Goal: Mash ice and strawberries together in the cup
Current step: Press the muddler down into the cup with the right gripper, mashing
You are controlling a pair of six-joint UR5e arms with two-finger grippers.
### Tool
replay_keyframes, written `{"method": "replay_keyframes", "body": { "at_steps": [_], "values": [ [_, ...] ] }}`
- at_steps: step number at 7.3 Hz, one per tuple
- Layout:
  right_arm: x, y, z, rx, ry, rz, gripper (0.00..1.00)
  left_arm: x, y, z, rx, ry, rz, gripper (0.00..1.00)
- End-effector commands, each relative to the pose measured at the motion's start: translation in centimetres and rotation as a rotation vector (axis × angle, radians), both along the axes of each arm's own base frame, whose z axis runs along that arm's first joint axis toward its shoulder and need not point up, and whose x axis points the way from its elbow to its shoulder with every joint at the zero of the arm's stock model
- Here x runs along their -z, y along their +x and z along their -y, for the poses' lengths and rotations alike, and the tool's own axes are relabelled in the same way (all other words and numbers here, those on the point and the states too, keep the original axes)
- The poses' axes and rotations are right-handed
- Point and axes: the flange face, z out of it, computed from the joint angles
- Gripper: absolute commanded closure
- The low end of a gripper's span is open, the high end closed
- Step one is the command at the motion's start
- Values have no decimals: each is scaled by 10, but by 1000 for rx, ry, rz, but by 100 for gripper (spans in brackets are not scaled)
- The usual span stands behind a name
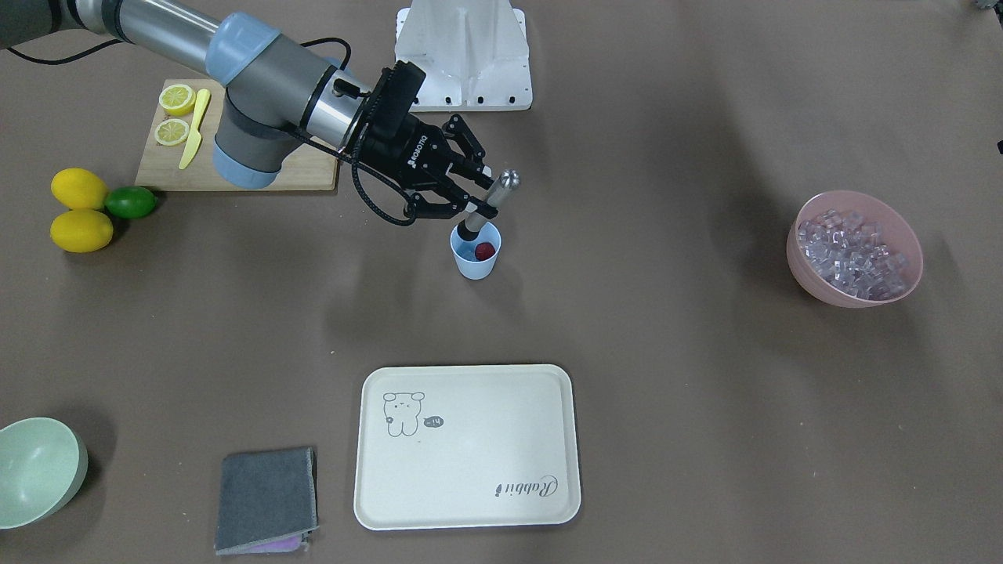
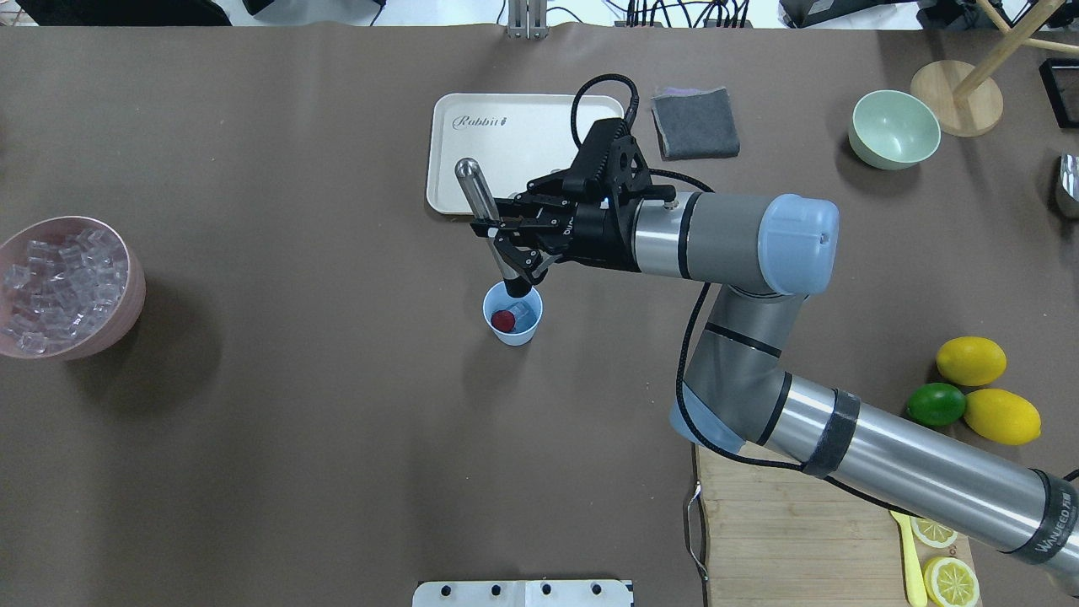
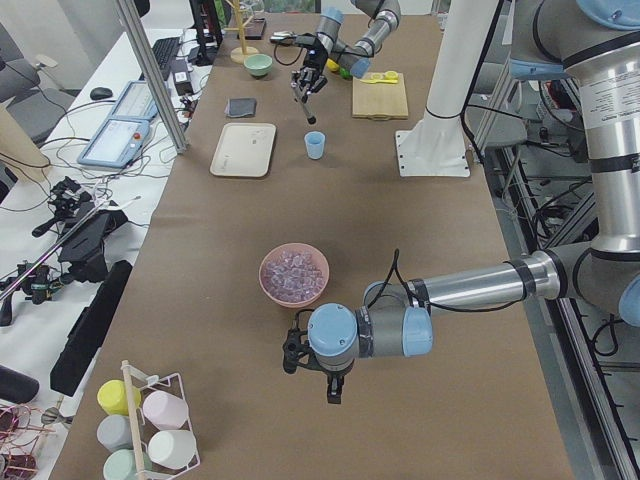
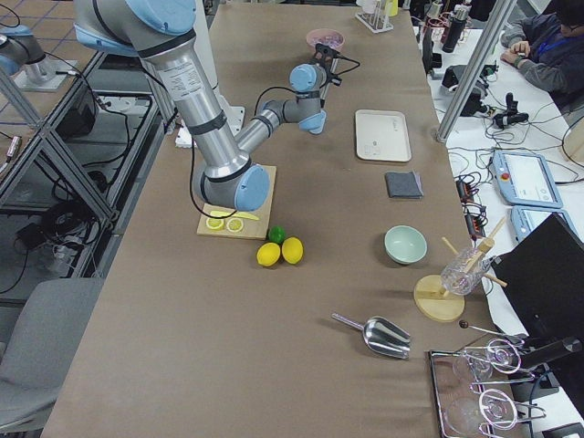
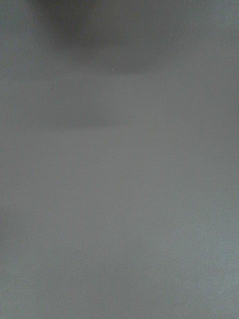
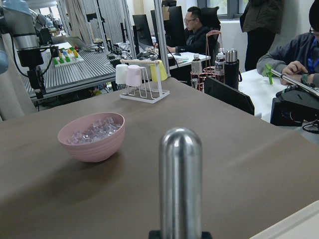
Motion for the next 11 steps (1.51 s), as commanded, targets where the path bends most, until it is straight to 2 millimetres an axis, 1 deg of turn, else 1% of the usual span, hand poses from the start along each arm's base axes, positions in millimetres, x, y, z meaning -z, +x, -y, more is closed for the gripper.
{"method": "replay_keyframes", "body": {
  "at_steps": [1, 2, 3, 4, 6, 7, 9, 10, 11],
  "values": [
    [-17, -11, -15, 6, -6, 81, 100, -2, 0, -1, 0, -3, -1, 2],
    [-21, -23, -21, -17, -23, 88, 100, -2, 0, -1, -1, -2, -1, 2],
    [-33, -30, -18, -17, -31, 64, 100, -2, 0, -1, -1, -2, -1, 2],
    [-41, -33, -16, -19, -37, 50, 100, -2, 0, -1, 0, -3, -1, 2],
    [-44, -35, -14, -27, -39, 41, 100, -2, 0, -1, -1, -2, -1, 2],
    [-51, -40, -11, -34, -46, 26, 100, -2, 0, -1, -1, -2, -1, 2],
    [-58, -46, -12, -34, -56, 12, 100, -2, 0, -1, -1, -2, -1, 2],
    [-57, -46, -11, -37, -57, 13, 100, -2, 0, -1, -1, -2, -1, 2],
    [-44, -43, -13, -34, -50, 38, 100, -2, 0, -1, -2, -1, -2, 2]
  ]
}}
